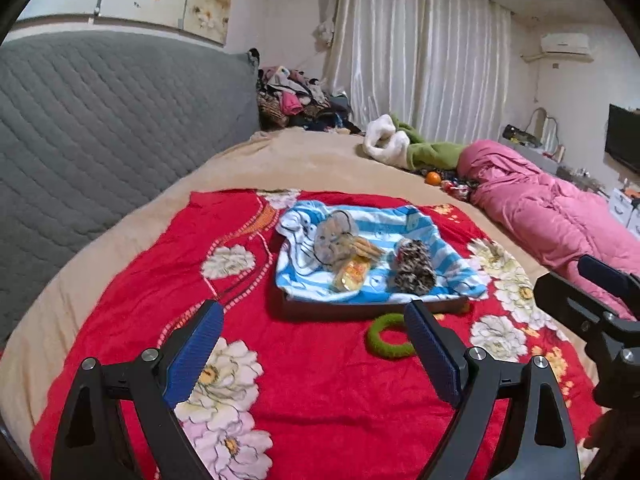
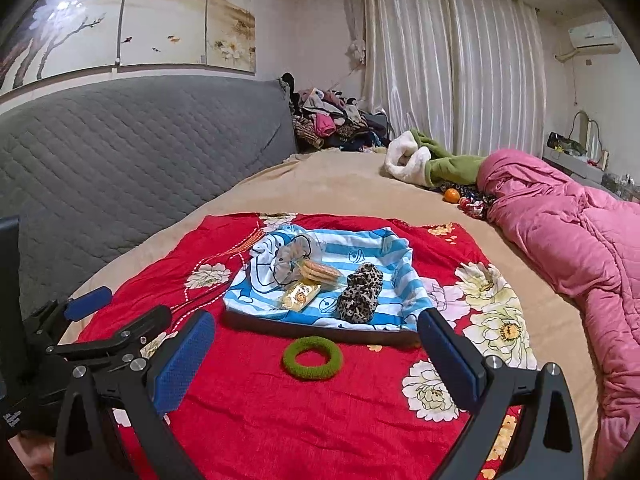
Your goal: Organize objects
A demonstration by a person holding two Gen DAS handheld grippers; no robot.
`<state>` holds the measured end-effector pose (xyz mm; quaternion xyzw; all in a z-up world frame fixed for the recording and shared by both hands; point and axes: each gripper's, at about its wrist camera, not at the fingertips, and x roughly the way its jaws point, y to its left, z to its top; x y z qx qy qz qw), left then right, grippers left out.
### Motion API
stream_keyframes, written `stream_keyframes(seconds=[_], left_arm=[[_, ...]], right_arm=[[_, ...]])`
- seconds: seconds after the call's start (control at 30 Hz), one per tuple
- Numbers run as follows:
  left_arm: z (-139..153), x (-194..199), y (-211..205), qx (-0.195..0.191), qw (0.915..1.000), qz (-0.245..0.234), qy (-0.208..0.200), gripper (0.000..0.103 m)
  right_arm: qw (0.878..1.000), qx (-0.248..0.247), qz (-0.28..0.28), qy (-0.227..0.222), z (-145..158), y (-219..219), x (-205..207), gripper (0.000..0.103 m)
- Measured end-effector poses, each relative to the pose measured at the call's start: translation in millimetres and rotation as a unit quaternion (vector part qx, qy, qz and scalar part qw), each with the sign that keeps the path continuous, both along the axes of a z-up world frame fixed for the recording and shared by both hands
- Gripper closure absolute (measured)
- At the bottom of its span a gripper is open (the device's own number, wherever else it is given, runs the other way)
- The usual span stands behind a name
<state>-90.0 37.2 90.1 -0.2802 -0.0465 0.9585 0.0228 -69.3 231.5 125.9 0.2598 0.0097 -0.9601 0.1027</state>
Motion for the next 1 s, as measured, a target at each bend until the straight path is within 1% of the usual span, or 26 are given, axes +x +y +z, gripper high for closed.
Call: stream_keyframes(seconds=[0.03,0.13,0.23,0.37,0.47,0.53,0.67,0.83,1.0], left_arm=[[-1,2,0,0.007,1.0,-0.005,-0.002,0.011],[-5,7,1,0.013,0.9998,-0.015,-0.01,0.011],[-10,14,3,0.007,0.9998,-0.011,-0.013,0.011],[-14,23,2,0.012,0.9997,-0.017,-0.012,0.011],[-19,27,5,0.005,0.9996,-0.022,-0.015,0.011],[-23,30,8,-0.002,0.9996,-0.024,-0.017,0.011],[-32,35,10,-0.003,0.9994,-0.028,-0.02,0.011],[-41,37,11,-0.009,0.9995,-0.023,-0.022,0.011],[-45,36,9,0.002,0.9994,-0.027,-0.021,0.011]], right_arm=[[1.0,0.003,0.0,-0.001,0,-1,3,0.001],[1.0,0.004,-0.001,0.004,-2,-1,13,0.001],[1.0,0.006,-0.003,0.006,-6,-1,21,0.001],[1.0,0.008,-0.005,0.006,-11,0,31,0.001],[1.0,0.008,-0.008,0.006,-17,1,37,0.001],[1.0,0.012,-0.01,0.005,-23,2,41,0.001],[1.0,0.015,-0.011,0.0,-35,2,47,0.001],[1.0,0.015,-0.015,-0.006,-48,4,52,0.001],[1.0,0.013,-0.019,-0.006,-51,7,53,0.001]])
